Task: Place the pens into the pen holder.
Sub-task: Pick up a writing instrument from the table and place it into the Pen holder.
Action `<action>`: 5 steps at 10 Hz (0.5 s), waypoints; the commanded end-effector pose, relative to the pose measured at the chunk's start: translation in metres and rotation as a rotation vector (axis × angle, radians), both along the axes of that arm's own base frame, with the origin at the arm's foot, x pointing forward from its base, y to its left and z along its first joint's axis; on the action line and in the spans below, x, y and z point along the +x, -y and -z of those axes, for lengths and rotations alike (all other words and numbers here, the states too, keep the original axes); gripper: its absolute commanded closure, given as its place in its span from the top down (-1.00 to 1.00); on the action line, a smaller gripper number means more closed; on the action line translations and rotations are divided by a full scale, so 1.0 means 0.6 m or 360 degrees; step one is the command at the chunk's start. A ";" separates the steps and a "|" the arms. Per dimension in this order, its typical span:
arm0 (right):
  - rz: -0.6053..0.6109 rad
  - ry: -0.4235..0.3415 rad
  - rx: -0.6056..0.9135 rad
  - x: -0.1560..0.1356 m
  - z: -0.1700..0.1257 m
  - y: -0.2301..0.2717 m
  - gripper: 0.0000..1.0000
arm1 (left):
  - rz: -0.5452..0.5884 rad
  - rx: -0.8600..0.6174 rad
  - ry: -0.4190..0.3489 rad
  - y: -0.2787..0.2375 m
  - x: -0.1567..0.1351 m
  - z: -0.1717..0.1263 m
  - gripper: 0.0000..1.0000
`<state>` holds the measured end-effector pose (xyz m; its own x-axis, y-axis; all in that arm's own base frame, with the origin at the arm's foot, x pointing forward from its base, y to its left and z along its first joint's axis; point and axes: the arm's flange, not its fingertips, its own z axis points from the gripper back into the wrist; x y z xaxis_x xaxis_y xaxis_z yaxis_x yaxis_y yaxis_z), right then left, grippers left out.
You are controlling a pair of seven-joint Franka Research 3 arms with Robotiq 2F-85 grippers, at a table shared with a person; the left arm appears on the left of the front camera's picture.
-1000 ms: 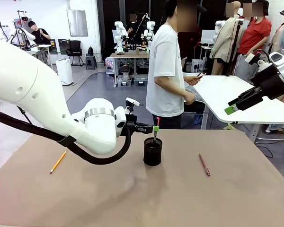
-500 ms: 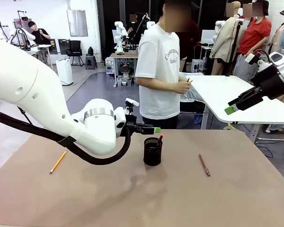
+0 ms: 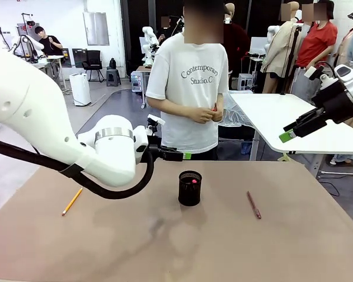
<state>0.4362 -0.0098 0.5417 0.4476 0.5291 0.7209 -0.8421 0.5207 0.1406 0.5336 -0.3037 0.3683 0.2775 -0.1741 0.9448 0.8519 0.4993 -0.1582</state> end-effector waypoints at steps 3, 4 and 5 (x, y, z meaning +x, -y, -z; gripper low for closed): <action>0.0001 0.0010 0.0018 0.001 -0.002 -0.002 1.00 | 0.0175 0.0232 -0.0077 -0.080 -0.036 -0.061 1.00; 0.0001 0.0010 0.0018 0.001 -0.002 -0.002 1.00 | 0.0179 0.0268 -0.0081 -0.099 -0.031 -0.068 1.00; 0.0001 0.0010 0.0018 0.001 -0.002 -0.002 1.00 | 0.0235 0.0385 -0.0178 -0.136 -0.024 -0.082 1.00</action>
